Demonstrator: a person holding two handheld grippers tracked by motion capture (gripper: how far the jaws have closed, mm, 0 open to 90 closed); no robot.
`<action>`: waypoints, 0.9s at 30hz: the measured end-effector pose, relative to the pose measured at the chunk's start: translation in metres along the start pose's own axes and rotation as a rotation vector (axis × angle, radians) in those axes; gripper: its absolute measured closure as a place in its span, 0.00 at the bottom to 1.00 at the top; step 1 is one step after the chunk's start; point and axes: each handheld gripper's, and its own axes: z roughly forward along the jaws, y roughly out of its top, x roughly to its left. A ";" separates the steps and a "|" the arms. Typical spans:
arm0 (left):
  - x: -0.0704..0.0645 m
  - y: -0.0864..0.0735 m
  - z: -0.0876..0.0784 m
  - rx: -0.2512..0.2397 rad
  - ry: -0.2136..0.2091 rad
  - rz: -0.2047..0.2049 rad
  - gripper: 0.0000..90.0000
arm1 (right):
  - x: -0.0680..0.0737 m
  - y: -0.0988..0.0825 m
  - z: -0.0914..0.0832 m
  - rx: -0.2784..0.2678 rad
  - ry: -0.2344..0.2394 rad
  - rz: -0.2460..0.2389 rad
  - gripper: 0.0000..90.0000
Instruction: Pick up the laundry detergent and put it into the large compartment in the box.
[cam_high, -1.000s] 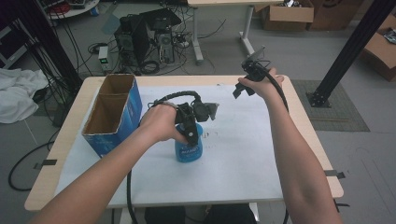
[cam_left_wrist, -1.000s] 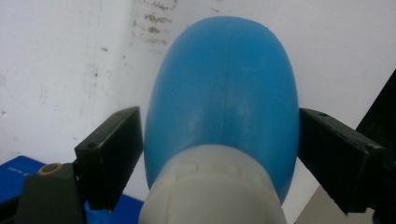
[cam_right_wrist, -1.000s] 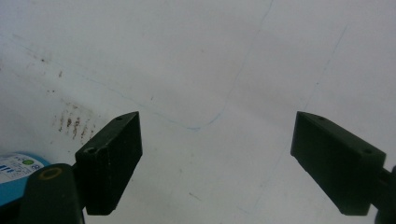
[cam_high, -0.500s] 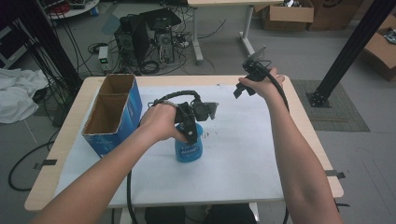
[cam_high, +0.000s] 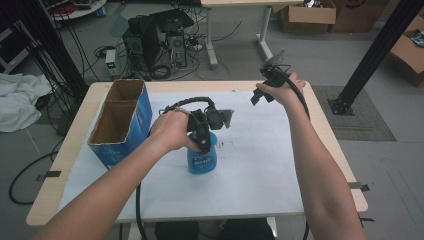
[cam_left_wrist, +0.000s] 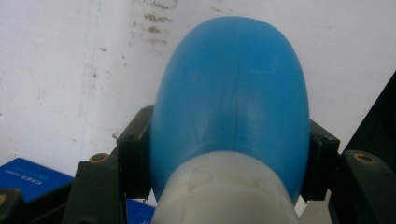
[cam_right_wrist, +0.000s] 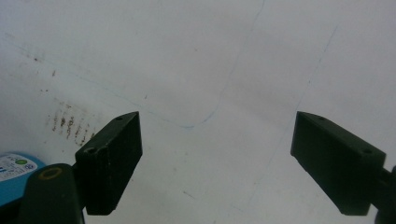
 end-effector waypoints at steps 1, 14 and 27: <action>-0.001 0.000 0.000 0.002 -0.007 -0.008 0.41 | 0.000 0.000 0.000 0.001 -0.004 -0.006 0.18; -0.002 0.001 0.000 0.014 0.002 -0.019 0.42 | 0.000 0.000 0.000 0.003 0.000 -0.003 0.18; 0.000 0.001 -0.003 0.026 0.002 -0.046 0.42 | 0.000 0.000 0.000 0.005 0.000 -0.005 0.18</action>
